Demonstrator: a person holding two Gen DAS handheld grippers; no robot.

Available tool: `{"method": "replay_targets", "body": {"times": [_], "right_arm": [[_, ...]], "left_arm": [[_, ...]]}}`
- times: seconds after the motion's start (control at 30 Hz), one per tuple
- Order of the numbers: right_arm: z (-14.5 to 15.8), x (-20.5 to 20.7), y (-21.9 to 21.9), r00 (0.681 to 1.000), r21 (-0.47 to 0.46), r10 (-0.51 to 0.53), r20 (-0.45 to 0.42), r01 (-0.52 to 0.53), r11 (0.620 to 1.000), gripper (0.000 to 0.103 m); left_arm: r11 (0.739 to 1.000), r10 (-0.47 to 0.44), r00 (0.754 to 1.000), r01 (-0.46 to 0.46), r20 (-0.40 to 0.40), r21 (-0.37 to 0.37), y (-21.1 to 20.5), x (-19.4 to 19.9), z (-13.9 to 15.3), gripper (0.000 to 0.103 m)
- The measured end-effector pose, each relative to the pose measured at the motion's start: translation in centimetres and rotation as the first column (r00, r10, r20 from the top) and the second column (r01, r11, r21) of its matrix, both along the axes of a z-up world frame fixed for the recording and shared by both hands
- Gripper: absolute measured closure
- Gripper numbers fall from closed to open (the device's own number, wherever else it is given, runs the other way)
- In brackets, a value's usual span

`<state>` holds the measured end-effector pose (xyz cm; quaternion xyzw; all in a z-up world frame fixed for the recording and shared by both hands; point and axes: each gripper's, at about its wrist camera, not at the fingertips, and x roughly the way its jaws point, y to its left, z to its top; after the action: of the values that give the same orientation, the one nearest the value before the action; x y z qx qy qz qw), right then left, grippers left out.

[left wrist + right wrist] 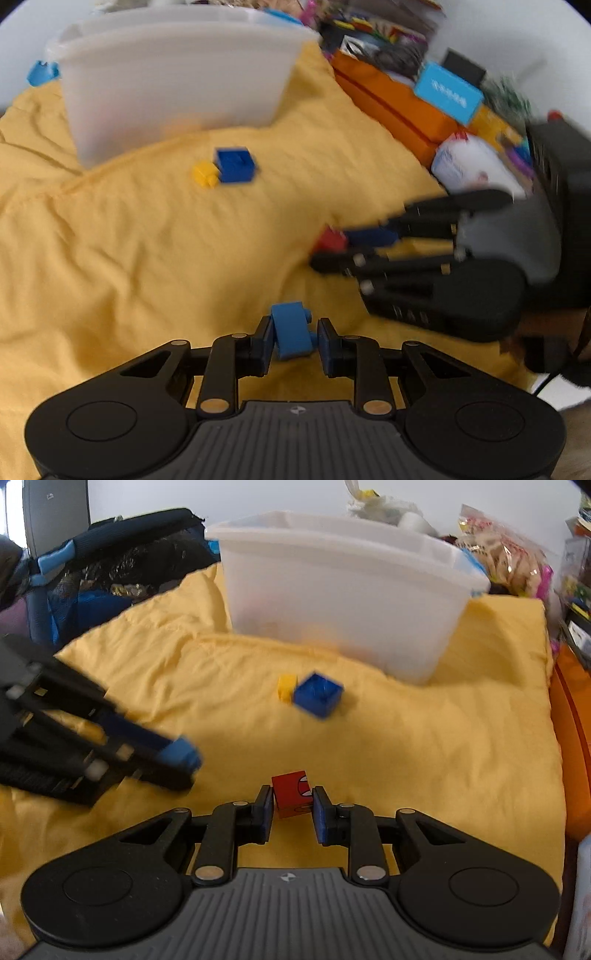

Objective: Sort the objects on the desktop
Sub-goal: 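Grasp the small blue brick with the left tool while the right tool grasps the red brick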

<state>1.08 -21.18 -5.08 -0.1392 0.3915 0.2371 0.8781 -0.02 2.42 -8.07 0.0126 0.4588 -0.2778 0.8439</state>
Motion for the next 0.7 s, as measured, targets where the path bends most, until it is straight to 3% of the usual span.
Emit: {"method": "replay_targets", "body": {"times": [0.13,0.37,0.5,0.7], "right_arm": [[-0.9,-0.6,0.0,1.000,-0.005,-0.005,0.016,0.005,1.000,0.078],[-0.9,-0.7,0.1,1.000,-0.011,0.008,0.027,-0.007,1.000,0.078],[-1.0,-1.1,-0.2,0.999,-0.008,0.017,0.034,-0.017,1.000,0.077],[-1.1,-1.0,-0.4,0.999,-0.001,0.025,0.034,-0.025,1.000,0.077]], "left_arm": [[1.000,0.017,0.999,-0.018,0.043,0.005,0.0,-0.1,0.1,0.073],[0.991,0.096,0.988,-0.105,0.119,0.078,1.9,0.1,0.8,0.067],[0.986,0.151,0.980,-0.159,0.132,0.058,3.4,0.4,1.3,0.065],[0.985,0.120,0.979,-0.139,0.166,0.107,3.1,0.5,1.2,0.065]]}}
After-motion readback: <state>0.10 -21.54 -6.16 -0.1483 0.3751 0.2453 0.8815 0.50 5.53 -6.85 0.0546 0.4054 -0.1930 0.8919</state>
